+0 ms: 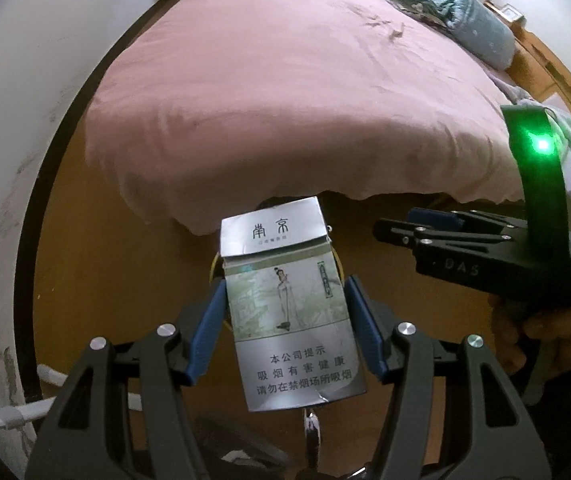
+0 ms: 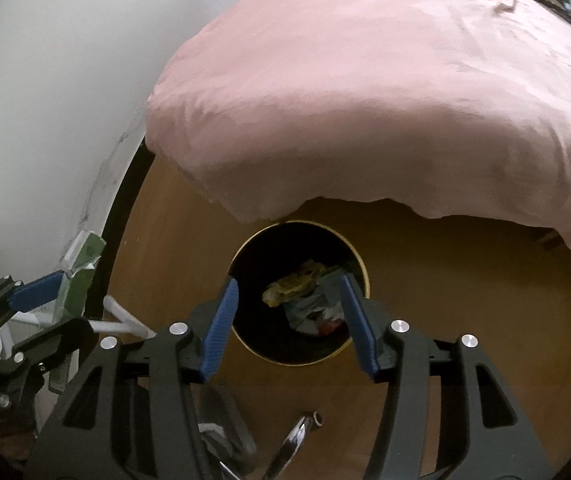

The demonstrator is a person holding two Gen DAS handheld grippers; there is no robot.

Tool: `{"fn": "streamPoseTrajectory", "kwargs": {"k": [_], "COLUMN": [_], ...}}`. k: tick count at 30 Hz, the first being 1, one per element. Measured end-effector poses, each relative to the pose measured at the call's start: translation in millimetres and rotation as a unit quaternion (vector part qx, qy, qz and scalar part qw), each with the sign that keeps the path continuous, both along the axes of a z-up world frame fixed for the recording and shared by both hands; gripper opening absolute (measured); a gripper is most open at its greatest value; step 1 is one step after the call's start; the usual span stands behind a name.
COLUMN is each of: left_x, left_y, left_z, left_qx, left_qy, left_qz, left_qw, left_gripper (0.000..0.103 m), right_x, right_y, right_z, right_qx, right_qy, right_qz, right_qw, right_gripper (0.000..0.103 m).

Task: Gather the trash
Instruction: 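Carry both to the black bin and open both tools to drop them, then swing both tools back to the desk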

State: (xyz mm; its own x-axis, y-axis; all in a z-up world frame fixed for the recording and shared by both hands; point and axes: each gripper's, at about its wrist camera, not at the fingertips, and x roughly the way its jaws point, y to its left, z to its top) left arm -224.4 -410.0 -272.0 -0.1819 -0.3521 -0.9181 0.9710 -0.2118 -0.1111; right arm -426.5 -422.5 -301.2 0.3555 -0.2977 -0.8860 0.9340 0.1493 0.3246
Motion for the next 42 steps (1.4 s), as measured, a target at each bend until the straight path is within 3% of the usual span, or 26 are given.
{"fn": "streamPoseTrajectory", "kwargs": {"k": [3,7,9,13,16,18,21,24,27,29,31,35,39,42], "left_x": [-5.3,-2.7,1.4,15.7,35.8,53.5,92.9,143.4,203.2,247.1,294.6,365.6,406.6,425.2], "left_y": [-2.3,1.6,4.6,15.7,35.8,51.2,83.8,129.9,191.6,238.2,291.8,395.8,494.2,552.1], "left_z": [9.9,26.4,34.6,55.5,77.3,91.4,115.6,143.5,171.5,184.7,195.7,208.0,212.0,205.8], "left_qx": [-0.02,-0.038,-0.049,-0.056,-0.08,-0.091,-0.104,-0.125,-0.152,-0.162,-0.163,-0.155,-0.145,-0.135], "left_qy": [0.009,0.003,0.003,0.006,0.002,-0.016,-0.031,-0.046,-0.063,-0.073,-0.085,-0.113,-0.135,-0.126], "left_qz": [0.0,0.003,0.007,0.028,0.046,0.066,0.106,0.161,0.232,0.287,0.351,0.462,0.548,0.594], "left_qw": [0.9998,0.9993,0.9988,0.998,0.9957,0.9935,0.9884,0.9779,0.9587,0.9413,0.9182,0.866,0.8129,0.7826], "left_gripper": [0.084,0.087,0.094,0.094,0.096,0.096,0.096,0.096,0.096,0.096,0.096,0.096,0.096,0.096], "right_x": [-11.4,-13.5,-8.3,6.6,27.1,49.8,90.4,134.4,193.4,245.2,293.2,396.3,479.5,523.4], "right_y": [1.6,6.5,9.6,15.9,25.6,36.0,52.2,71.1,97.0,120.5,146.6,220.4,307.0,357.6], "right_z": [6.3,16.6,22.6,41.0,59.6,77.4,103.2,131.2,159.1,174.8,185.2,202.0,215.0,215.8], "right_qx": [-0.002,-0.008,-0.013,-0.029,-0.047,-0.064,-0.088,-0.117,-0.145,-0.153,-0.156,-0.151,-0.144,-0.135], "right_qy": [-0.003,-0.003,0.0,-0.006,-0.009,-0.011,-0.016,-0.026,-0.044,-0.06,-0.072,-0.097,-0.116,-0.105], "right_qz": [-0.013,-0.015,-0.011,0.008,0.035,0.066,0.111,0.158,0.22,0.275,0.327,0.442,0.543,0.58], "right_qw": [1.0,1.0,1.0,1.0,0.998,0.996,0.99,0.98,0.964,0.947,0.929,0.879,0.819,0.796], "right_gripper": [0.053,0.053,0.053,0.053,0.068,0.068,0.069,0.071,0.071,0.071,0.071,0.071,0.071,0.071]}}
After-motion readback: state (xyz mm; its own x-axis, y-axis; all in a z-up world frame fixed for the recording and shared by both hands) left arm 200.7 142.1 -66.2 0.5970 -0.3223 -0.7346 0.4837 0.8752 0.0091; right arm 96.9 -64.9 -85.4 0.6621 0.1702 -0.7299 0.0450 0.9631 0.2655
